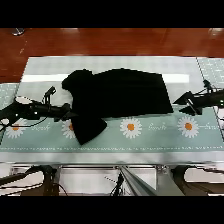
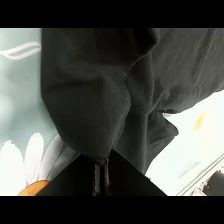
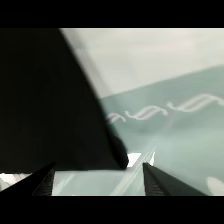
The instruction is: Fold the shirts.
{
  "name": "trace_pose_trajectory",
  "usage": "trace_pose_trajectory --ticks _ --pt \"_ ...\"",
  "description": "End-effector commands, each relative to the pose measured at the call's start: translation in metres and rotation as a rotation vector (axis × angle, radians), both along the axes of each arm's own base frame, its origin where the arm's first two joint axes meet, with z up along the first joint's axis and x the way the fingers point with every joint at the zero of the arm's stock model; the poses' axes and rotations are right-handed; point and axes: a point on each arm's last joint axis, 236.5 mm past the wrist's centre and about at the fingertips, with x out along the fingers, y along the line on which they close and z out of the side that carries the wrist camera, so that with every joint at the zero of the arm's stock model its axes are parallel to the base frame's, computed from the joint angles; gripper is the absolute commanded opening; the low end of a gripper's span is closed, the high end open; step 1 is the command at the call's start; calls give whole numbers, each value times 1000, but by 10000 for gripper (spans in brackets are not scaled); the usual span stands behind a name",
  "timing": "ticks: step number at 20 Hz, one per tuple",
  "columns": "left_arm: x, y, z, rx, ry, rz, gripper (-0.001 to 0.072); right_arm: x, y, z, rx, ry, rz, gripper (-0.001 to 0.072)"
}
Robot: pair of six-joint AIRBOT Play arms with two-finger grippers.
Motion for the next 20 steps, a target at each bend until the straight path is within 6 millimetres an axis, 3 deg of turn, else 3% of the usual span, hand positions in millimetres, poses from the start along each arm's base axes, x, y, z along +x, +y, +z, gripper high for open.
trace_pose_trajectory --ticks 1,5,6,7,9,10,11,12,13,14,15,17,18,19,20 --pt "1 -2 1 -1 -4 -7 28 9 22 -20 -13 54 46 620" --pt "-1 -6 1 0 -5 -19 28 35 58 -23 -15 20 115 600" --pt "1 -7 2 -8 -7 -13 28 43 65 -20 -15 0 132 393" --pt "4 -10 6 -26 -10 3 28 50 74 -13 -18 -37 174 35" --pt "19 -15 24 -83 -51 34 28 65 88 18 -1 -98 249 23" --pt "37 -18 51 -137 -115 49 28 77 90 44 -4 -146 284 22" --pt "63 -20 93 -214 -205 85 28 95 91 83 -24 -232 317 22" --pt "91 -20 146 -292 -320 124 27 116 88 135 -64 -360 333 22" --pt "114 -18 209 -359 -465 151 27 135 85 192 -113 -502 326 22" --pt "129 -16 285 -404 -650 154 27 147 82 255 -165 -655 309 22" --pt "133 -14 358 -405 -830 143 27 148 82 327 -218 -821 288 22" --pt "109 -10 484 -346 -1142 118 27 115 86 445 -311 -1102 259 21" --pt "90 -7 531 -285 -1260 119 27 86 89 489 -347 -1214 233 22" --pt "67 -4 570 -188 -1363 127 26 57 90 520 -389 -1294 212 22" --pt "45 2 596 -78 -1438 140 26 24 92 546 -432 -1368 199 22"
